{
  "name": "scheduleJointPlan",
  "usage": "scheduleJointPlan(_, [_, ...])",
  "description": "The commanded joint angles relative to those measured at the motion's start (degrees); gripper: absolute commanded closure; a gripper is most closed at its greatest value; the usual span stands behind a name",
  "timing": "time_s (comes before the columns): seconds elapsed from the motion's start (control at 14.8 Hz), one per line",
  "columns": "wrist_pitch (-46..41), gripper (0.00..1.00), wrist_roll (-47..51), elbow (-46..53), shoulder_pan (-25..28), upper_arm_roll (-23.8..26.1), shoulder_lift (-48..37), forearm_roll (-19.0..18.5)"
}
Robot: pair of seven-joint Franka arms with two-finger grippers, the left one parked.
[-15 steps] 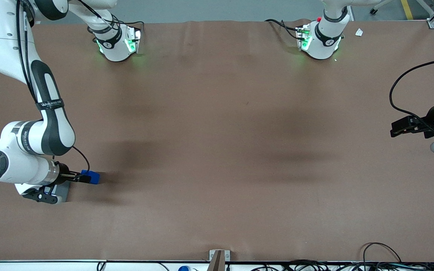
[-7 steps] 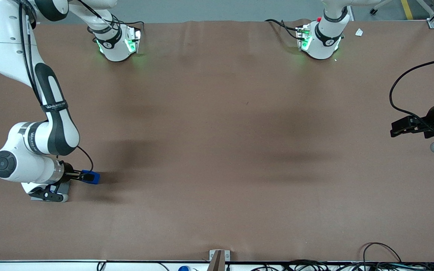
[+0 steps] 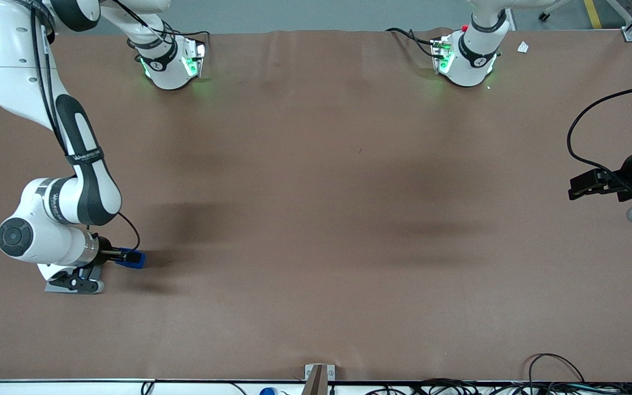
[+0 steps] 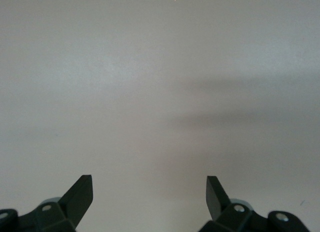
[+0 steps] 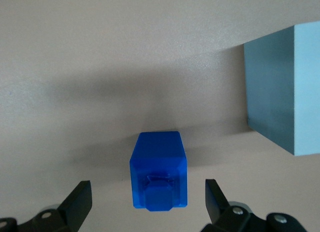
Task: Insert blue part into gray base with right arm
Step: 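Close the right gripper on the blue block and lift it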
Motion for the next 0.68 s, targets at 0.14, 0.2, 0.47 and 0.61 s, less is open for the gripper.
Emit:
scheduleJointPlan(0.14, [4.69,0.00,-0.74,-3.25,-0.40,0.18,-0.31,-0.69])
scheduleJointPlan(0.2, [5.31,0.00,-0.74,-3.43,-0.40,0.18,-0.31,-1.47])
scheduleJointPlan(0.47, [5.58,0.00,-1.88,-3.61,-0.57,0.18,-0.31,-2.45])
scheduleJointPlan(0.61, [5.67,0.00,-2.76,-3.61,-0.84,0.18,-0.31,-2.45])
